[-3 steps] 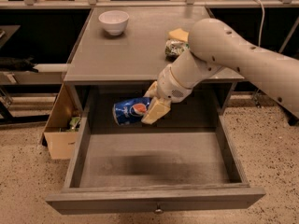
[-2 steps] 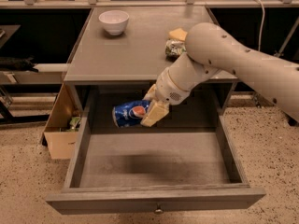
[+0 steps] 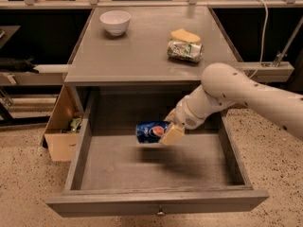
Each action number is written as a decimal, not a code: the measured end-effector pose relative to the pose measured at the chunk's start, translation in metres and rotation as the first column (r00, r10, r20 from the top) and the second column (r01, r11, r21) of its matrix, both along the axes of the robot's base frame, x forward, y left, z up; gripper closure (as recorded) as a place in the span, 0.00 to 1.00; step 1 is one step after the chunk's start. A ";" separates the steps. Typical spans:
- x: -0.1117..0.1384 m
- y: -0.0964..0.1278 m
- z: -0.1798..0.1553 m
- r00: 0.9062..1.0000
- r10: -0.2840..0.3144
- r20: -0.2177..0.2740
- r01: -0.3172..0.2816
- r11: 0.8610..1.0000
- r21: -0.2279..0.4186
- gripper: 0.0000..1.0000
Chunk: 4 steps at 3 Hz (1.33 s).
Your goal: Place pepsi can into top drawer
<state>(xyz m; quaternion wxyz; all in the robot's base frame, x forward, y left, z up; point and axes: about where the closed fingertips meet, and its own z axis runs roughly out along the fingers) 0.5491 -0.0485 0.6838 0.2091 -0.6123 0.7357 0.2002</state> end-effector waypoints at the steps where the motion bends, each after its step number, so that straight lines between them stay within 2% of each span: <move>1: 0.003 -0.022 -0.036 0.997 -0.075 -0.036 0.075 0.997 0.000 1.00; 2: 0.005 -0.036 -0.062 0.989 -0.125 -0.074 0.126 0.992 0.007 0.82; 3: 0.006 -0.047 -0.076 0.983 -0.153 -0.098 0.155 0.988 0.011 0.52; 4: 0.006 -0.049 -0.078 0.982 -0.158 -0.101 0.160 0.987 0.012 0.29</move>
Offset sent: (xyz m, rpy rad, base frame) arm 0.0098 -0.0558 -0.0873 0.0235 0.1105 -0.1904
